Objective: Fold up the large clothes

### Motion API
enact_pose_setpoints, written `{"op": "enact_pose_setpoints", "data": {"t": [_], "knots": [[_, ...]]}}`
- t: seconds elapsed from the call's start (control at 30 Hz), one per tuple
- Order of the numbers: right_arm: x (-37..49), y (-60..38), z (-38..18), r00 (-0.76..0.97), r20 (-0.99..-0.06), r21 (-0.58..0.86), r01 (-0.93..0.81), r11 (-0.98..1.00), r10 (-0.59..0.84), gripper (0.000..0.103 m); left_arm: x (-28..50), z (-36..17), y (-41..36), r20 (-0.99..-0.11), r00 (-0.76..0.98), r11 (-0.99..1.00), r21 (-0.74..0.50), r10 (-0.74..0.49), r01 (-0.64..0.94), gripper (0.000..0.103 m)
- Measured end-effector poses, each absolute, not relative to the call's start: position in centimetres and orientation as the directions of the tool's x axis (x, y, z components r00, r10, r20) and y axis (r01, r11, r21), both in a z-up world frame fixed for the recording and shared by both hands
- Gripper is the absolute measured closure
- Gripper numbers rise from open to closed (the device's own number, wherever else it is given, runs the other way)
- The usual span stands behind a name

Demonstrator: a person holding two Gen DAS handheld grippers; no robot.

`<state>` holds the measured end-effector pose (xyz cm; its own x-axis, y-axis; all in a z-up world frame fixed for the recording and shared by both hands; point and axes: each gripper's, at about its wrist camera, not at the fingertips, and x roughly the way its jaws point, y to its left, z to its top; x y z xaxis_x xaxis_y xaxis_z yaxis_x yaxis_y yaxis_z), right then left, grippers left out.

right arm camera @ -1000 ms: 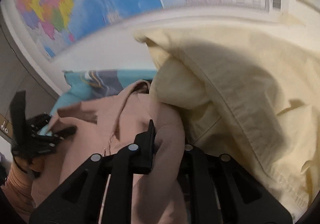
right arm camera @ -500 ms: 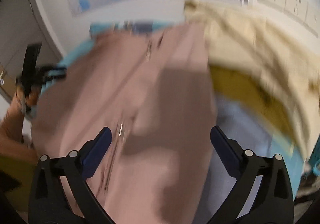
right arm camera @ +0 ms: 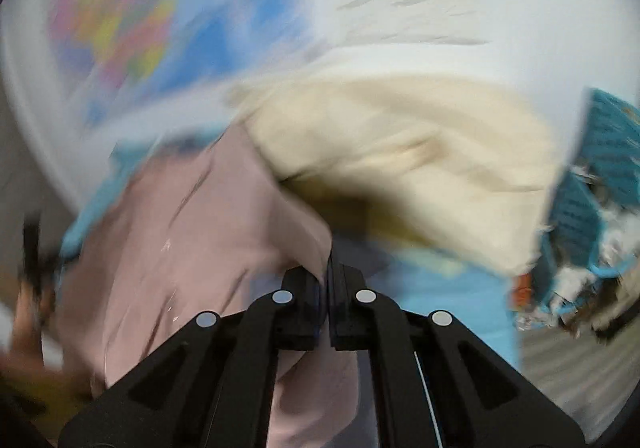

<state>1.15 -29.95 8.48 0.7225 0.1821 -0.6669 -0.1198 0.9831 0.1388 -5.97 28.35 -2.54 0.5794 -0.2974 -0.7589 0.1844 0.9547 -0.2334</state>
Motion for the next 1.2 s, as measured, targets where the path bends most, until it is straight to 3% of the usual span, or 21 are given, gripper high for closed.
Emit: {"op": "enact_pose_setpoints", "data": {"t": [0.1,0.2,0.27,0.33,0.37,0.4,0.47,0.5,0.57,0.8,0.9,1.0,1.03,1.07,1.2], "knots": [[4.6,-31.6,3.9,0.631,-0.763,0.159,-0.024,0.987,0.138,0.100,-5.9,-3.5,28.9,-0.766,0.565,0.952,-0.261,-0.305,0.160,0.022],[6.0,-30.7,-0.9,0.552,-0.832,0.065,-0.001,0.998,0.054,0.098,-5.8,-5.0,28.5,-0.795,0.518,0.948,-0.267,-0.317,0.172,0.019],[6.3,-30.2,-2.6,0.524,-0.848,0.098,-0.004,0.995,0.086,0.094,-6.2,-5.1,27.7,-0.791,0.530,0.951,-0.230,-0.306,0.205,0.016],[6.0,-30.0,-2.0,0.553,-0.827,0.118,0.001,0.993,0.098,0.082,-6.1,-5.3,27.1,-0.798,0.526,0.953,-0.207,-0.294,0.220,0.019],[5.7,-29.9,-1.3,0.578,-0.811,0.111,-0.005,0.994,0.094,0.073,-6.1,-5.3,26.7,-0.800,0.527,0.955,-0.191,-0.286,0.227,0.033],[4.8,-29.6,0.2,0.626,-0.776,0.092,-0.010,0.996,0.077,0.052,-6.2,-5.2,26.4,-0.800,0.533,0.956,-0.170,-0.275,0.237,0.045],[3.8,-29.1,2.6,0.692,-0.719,0.057,-0.024,0.998,0.058,0.035,-6.4,-5.0,25.8,-0.797,0.543,0.958,-0.150,-0.264,0.245,0.093],[3.2,-28.2,3.9,0.726,-0.685,0.038,-0.048,0.998,0.061,0.035,-6.3,-4.8,25.6,-0.792,0.545,0.956,-0.164,-0.274,0.243,0.099],[2.8,-26.6,5.7,0.759,-0.637,0.061,-0.124,0.990,0.134,0.034,-6.3,-4.1,25.4,-0.783,0.576,0.969,-0.133,-0.232,0.209,0.100],[7.1,-18.8,4.4,0.697,-0.658,0.045,-0.340,0.939,0.284,0.035,-5.4,3.4,29.3,-0.678,0.732,0.998,-0.060,-0.060,0.026,0.101],[9.7,-16.8,2.7,0.672,-0.677,0.058,-0.357,0.932,0.300,0.035,-4.6,4.9,29.5,-0.648,0.731,0.972,0.214,0.214,-0.095,0.097],[12.1,-14.5,1.8,0.663,-0.686,0.038,-0.377,0.925,0.299,0.035,-3.1,4.3,30.1,-0.690,0.677,0.962,0.247,0.257,-0.114,0.087],[12.5,-13.8,1.7,0.664,-0.688,0.031,-0.375,0.926,0.292,0.035,-2.8,4.3,30.1,-0.700,0.682,0.974,0.210,0.211,-0.087,0.072],[13.1,-13.2,1.7,0.675,-0.682,0.020,-0.369,0.929,0.283,0.035,-2.3,4.6,29.9,-0.711,0.695,0.991,0.135,0.107,-0.015,0.052],[14.7,-11.0,2.1,0.668,-0.687,0.002,-0.389,0.921,0.284,0.034,0.5,5.3,27.1,-0.672,0.740,0.989,0.113,0.005,0.096,0.039]]}}
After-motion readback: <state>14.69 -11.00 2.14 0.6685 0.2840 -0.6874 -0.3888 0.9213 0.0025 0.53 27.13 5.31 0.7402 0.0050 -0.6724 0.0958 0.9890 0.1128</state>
